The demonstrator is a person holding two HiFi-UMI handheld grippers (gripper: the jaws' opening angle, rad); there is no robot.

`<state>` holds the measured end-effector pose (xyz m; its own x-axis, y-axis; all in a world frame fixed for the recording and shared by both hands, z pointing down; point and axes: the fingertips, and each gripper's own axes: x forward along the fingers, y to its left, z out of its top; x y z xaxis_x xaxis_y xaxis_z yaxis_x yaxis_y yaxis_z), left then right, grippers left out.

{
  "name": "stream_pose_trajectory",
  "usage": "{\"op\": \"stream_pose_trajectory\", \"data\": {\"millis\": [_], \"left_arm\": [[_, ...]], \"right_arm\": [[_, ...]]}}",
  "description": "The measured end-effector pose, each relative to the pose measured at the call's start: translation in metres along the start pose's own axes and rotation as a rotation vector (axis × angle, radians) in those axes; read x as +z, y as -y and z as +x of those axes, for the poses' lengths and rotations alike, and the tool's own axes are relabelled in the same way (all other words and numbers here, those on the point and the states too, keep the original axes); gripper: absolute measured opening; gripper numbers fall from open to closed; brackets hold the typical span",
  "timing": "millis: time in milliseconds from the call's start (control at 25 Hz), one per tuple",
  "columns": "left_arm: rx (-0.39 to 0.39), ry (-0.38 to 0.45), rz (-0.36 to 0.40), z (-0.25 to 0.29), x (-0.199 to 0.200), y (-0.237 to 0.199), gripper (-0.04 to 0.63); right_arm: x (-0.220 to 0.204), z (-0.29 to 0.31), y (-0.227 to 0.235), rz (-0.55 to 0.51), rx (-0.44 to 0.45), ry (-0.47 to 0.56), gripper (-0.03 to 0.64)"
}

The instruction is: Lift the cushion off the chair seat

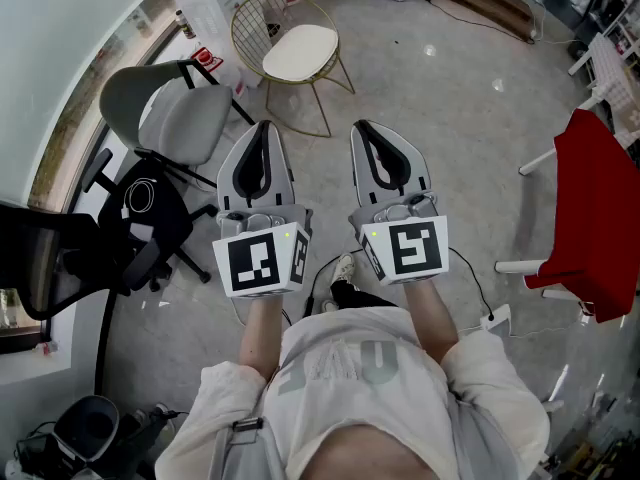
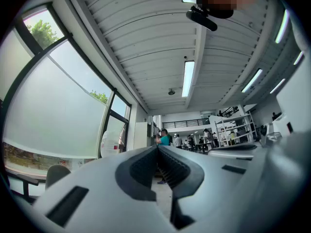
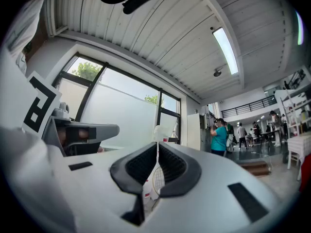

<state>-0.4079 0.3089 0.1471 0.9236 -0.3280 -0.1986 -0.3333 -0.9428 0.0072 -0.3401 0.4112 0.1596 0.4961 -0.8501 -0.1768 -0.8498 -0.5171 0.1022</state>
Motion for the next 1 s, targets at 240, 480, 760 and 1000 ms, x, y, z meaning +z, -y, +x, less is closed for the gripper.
{"op": "stream_pose_trajectory", "data": {"millis": [240,480,760,1000], "left_arm": [[0.004,0.005,0.008,0.015,-0.004,-0.017,0.014],[0.035,-0.019,-0.011,0.035,-0.021,-0.040,0.015],[0.081,-0.022,-0.013,0.081,-0.023,-0.062,0.014],[0.067,0.021,0.032,0.114,-0.007,-0.060,0.014]], "right_arm": [[-0.007,0.020,-0.002,0.000,0.006,-0.001,0.024],[-0.028,0.046,0.008,0.053,0.022,-0.045,0.017],[-0.033,0.082,0.039,0.088,0.026,-0.016,0.018],[-0.034,0.106,0.062,0.103,0.031,0.013,0.018]]}}
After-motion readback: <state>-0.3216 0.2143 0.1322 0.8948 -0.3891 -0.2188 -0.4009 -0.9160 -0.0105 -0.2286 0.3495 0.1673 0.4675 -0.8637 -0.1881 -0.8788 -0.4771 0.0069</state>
